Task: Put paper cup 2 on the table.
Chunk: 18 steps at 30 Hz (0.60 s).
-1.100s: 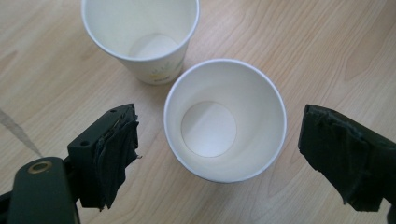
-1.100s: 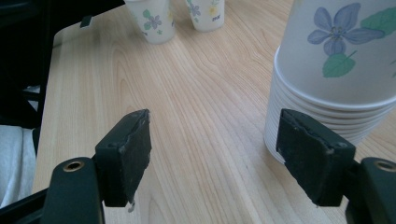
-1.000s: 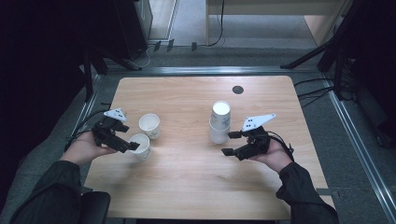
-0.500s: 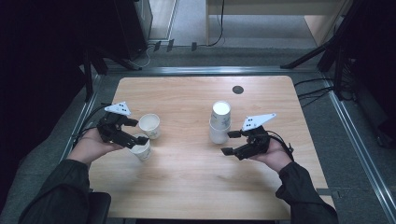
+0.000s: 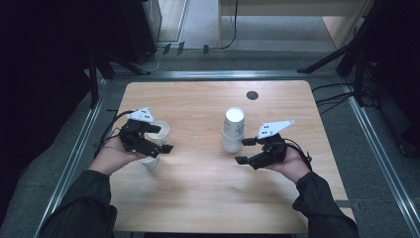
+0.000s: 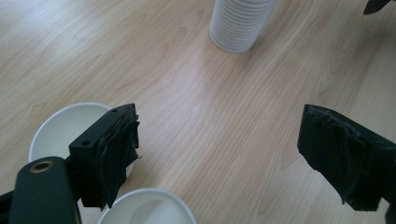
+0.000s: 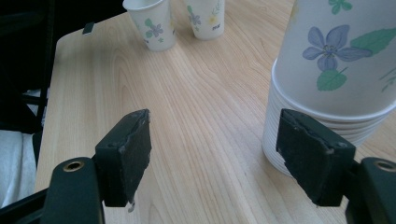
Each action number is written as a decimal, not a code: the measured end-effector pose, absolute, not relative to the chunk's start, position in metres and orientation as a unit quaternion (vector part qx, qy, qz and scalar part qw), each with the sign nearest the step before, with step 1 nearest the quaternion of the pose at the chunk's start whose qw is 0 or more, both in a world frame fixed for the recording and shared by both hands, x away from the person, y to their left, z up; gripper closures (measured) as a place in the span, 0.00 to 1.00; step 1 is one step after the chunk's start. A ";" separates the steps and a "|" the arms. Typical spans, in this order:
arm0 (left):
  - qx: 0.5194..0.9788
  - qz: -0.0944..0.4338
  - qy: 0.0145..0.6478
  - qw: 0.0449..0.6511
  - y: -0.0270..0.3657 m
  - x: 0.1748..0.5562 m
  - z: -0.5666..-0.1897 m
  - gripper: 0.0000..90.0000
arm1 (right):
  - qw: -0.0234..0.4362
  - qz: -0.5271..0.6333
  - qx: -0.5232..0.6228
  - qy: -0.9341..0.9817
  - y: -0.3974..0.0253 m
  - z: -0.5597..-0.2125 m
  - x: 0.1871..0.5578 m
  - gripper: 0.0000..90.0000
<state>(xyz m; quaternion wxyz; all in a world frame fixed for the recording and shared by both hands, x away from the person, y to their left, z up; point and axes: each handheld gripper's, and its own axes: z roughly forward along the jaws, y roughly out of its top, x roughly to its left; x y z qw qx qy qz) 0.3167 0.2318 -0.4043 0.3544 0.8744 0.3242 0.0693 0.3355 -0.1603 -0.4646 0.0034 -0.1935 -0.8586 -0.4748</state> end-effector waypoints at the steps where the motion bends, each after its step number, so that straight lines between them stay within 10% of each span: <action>1: 0.873 0.067 0.322 0.359 0.228 0.317 -0.405 0.14 | 0.003 -0.475 -0.193 -0.858 -0.160 -0.465 0.335 0.30; 18: 0.865 0.054 0.310 0.391 0.181 0.318 -0.424 0.15 | -0.005 -0.476 -0.193 -0.858 -0.163 -0.464 0.333 0.30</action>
